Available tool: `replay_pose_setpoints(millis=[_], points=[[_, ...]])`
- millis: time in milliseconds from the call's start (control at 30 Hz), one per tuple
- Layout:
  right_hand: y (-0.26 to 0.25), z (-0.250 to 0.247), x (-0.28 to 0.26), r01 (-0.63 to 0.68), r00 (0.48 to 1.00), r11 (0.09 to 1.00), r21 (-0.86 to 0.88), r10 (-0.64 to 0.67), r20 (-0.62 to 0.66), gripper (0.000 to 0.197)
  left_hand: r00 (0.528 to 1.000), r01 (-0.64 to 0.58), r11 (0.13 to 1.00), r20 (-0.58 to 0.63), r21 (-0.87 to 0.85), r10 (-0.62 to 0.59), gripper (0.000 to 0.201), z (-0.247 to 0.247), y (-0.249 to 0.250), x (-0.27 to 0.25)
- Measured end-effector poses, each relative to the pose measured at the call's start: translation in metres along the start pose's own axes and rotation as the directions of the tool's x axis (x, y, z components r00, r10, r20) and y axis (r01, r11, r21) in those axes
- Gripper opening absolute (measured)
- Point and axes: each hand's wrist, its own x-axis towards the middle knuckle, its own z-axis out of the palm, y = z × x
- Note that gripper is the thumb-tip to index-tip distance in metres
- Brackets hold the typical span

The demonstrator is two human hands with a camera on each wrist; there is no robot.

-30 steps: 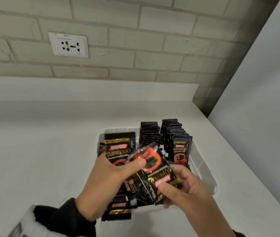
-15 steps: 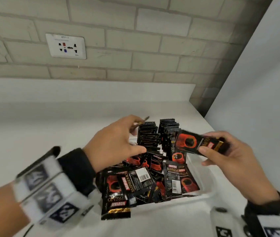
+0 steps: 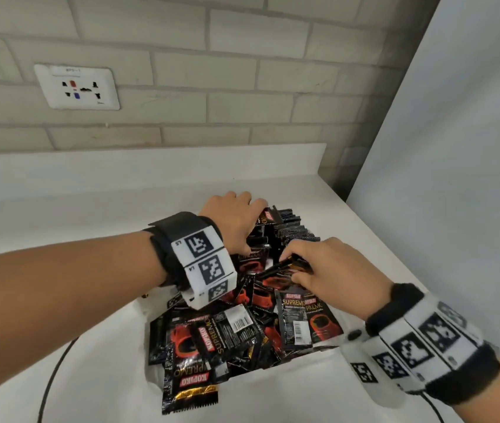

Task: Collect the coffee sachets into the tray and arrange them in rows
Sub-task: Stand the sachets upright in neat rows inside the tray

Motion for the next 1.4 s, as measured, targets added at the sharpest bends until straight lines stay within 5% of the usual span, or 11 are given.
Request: replay_pose_setpoints(millis=[367, 600, 867, 1267, 1400], points=[[-0.029, 0.019, 0.075, 0.223, 0.968, 0.843, -0.49, -0.134, 0.211, 0.042, 0.99, 0.137, 0.98, 0.034, -0.143, -0.133, 0.07, 0.01, -0.02, 0.027], [-0.029, 0.029, 0.094, 0.312, 0.926, 0.805, -0.505, -0.138, 0.352, 0.03, 0.987, 0.149, 0.961, 0.09, -0.234, -0.132, 0.078, 0.015, -0.029, 0.029], [-0.018, 0.024, 0.123, 0.29, 0.795, 0.868, -0.402, 0.016, 0.607, 0.043, 0.985, 0.162, 0.958, 0.1, -0.238, -0.142, 0.079, 0.013, -0.032, 0.034], [-0.012, 0.007, 0.107, 0.164, 0.874, 0.962, -0.22, -0.039, 0.484, 0.054, 0.98, 0.2, 0.874, 0.106, -0.443, -0.171, 0.083, 0.005, -0.044, 0.027], [-0.003, 0.004, 0.102, 0.084, 0.931, 0.993, -0.082, -0.049, 0.361, 0.048, 0.969, 0.231, 0.779, 0.068, -0.583, -0.236, 0.062, -0.01, -0.046, 0.014]])
